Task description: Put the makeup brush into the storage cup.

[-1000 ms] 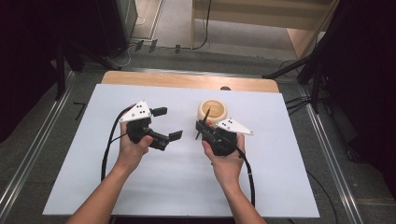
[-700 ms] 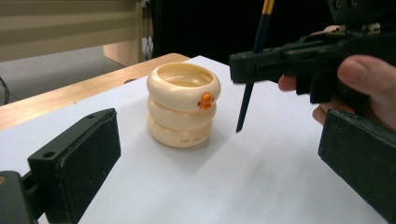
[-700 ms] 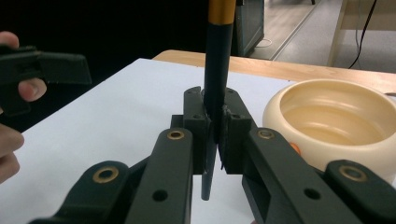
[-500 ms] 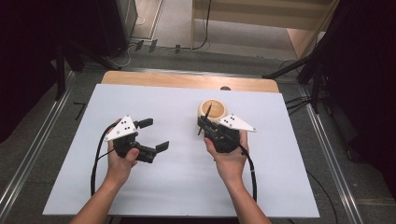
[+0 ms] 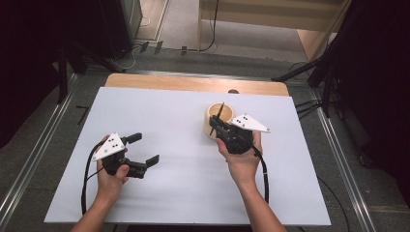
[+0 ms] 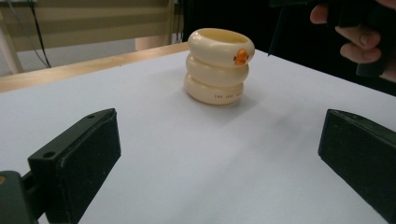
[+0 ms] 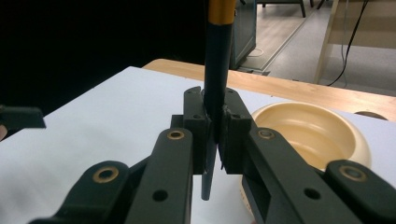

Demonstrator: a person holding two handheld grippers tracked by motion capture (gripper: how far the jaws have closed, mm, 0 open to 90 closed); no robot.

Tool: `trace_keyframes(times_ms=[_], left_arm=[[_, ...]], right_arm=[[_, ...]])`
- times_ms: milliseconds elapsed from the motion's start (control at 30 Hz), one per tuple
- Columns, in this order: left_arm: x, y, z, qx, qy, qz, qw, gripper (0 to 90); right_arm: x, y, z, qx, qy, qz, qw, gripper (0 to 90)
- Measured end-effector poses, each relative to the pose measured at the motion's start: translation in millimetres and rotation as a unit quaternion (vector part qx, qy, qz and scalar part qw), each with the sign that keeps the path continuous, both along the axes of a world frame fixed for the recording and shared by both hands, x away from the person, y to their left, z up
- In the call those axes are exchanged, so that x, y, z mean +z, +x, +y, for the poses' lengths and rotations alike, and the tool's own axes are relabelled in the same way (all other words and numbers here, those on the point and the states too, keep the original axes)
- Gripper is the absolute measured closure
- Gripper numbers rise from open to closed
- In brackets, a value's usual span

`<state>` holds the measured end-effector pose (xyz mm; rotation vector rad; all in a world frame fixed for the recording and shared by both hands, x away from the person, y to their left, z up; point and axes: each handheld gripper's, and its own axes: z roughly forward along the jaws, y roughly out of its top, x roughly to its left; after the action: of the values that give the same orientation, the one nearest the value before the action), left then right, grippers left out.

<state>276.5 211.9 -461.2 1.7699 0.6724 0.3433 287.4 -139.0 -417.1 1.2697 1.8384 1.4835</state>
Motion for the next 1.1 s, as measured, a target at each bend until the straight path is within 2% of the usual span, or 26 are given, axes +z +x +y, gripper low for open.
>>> trace_keyframes(times_ms=[167, 367, 400, 467, 533, 700, 767, 933, 1100], left_arm=[[-7.2, -5.9, 10.5, 0.015, -0.002, 0.004, 0.9999, 0.0], [-15.6, -11.6, 20.4, 0.025, 0.012, 0.006, 0.9996, 0.0], [-16.3, -12.1, 22.6, 0.026, 0.008, 0.008, 0.9996, 0.0], [-17.0, -13.2, 27.0, 0.031, 0.009, 0.009, 0.9994, 0.0], [-18.0, -14.4, 32.0, 0.034, -0.002, 0.015, 0.9993, 0.0], [-17.8, -17.2, 42.3, 0.046, 0.002, 0.006, 0.9989, 0.0], [-17.1, -17.9, 45.2, 0.049, -0.003, 0.004, 0.9988, 0.0], [-19.6, -20.3, 52.3, 0.056, 0.006, 0.005, 0.9984, 0.0], [-19.9, -22.8, 59.3, 0.063, 0.005, 0.005, 0.9980, 0.0]], right_arm=[[2.0, 4.2, -4.6, -0.008, 0.000, -0.004, 1.0000, 84.6], [1.9, 8.4, -9.7, -0.016, 0.000, -0.005, 0.9999, 84.5], [2.0, 9.2, -10.6, -0.016, -0.001, -0.006, 0.9999, 84.5], [3.3, 10.3, -12.0, -0.016, 0.000, -0.006, 0.9999, 84.5], [5.0, 11.6, -13.5, -0.015, 0.003, -0.010, 0.9998, 84.5], [10.0, 15.2, -17.2, -0.020, -0.003, -0.017, 0.9997, 84.5], [11.2, 16.5, -19.2, -0.024, -0.002, -0.021, 0.9995, 84.5], [13.8, 20.8, -23.7, -0.030, -0.002, -0.021, 0.9993, 84.5], [14.2, 24.8, -28.5, -0.037, -0.005, -0.022, 0.9991, 84.5]])
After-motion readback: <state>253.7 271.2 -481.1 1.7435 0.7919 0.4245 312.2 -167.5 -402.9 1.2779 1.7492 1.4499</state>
